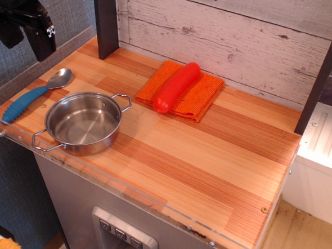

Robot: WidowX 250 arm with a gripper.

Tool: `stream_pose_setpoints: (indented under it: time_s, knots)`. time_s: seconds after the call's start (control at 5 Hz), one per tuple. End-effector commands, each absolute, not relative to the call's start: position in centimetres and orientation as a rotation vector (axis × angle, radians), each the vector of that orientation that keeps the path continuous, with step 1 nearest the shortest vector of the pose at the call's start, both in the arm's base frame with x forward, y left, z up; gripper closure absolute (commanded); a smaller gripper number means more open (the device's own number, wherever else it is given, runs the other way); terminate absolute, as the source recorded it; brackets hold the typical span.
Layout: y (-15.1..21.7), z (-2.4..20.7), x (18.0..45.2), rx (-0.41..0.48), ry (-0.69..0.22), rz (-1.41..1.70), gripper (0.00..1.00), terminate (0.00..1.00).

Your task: Put red toy on the vessel

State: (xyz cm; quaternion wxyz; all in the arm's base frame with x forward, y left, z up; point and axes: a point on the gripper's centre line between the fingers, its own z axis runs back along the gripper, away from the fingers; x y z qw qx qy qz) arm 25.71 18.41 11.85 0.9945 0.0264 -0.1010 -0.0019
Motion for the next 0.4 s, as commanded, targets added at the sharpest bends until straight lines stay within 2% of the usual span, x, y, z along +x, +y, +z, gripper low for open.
stream_pose_setpoints:
  time_s: [0.0,0.2]
  knots:
    - [18.4,11.8,25.7,0.053,-0.202,-0.004,0.0,0.0]
    - [14.7,10.2,28.0,0.047,-0.2,-0.015,0.0,0.0]
